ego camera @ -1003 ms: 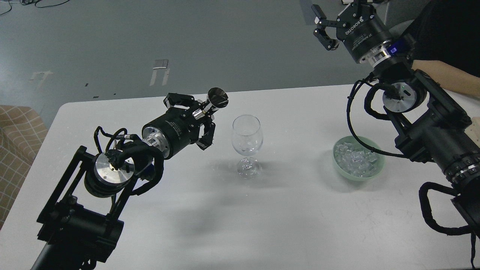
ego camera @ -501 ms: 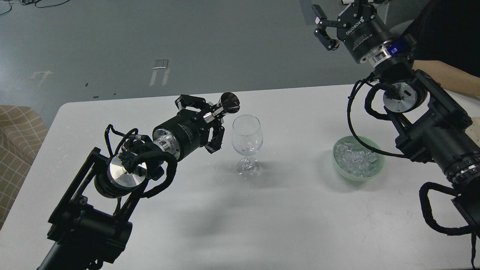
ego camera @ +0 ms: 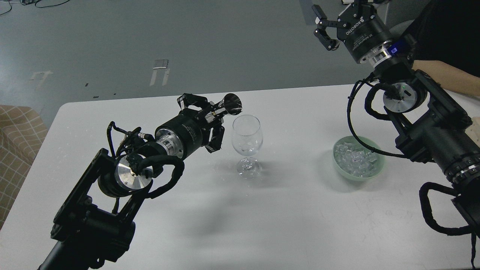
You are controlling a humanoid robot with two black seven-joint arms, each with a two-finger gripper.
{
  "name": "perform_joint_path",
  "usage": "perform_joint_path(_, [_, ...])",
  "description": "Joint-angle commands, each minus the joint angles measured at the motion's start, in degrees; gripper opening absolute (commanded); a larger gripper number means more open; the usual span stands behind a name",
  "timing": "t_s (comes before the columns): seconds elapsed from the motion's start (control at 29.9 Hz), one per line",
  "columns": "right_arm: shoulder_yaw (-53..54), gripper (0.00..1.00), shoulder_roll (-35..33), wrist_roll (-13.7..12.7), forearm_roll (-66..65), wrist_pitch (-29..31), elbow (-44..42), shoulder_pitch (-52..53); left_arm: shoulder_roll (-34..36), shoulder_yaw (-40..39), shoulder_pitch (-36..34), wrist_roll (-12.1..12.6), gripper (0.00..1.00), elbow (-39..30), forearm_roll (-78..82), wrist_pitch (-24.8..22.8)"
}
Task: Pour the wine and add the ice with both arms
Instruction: 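Tilt the jigger with the left gripper to pour into the glass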
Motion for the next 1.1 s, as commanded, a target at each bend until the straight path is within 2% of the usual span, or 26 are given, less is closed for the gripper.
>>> perform_joint_path(0.0, [0.0,1.0,0.0,0.0,0.0,0.0,0.0,0.0,-0.1,0.4,-0.4,0.0,0.0,0.0,0.8,0.0])
perform_joint_path(1.07, [0.0,1.0,0.0,0.1,-0.1,0.0,0.0,0.0,0.3,2.4,-0.2,0.0,0.0,0.0,11.2,-3.9])
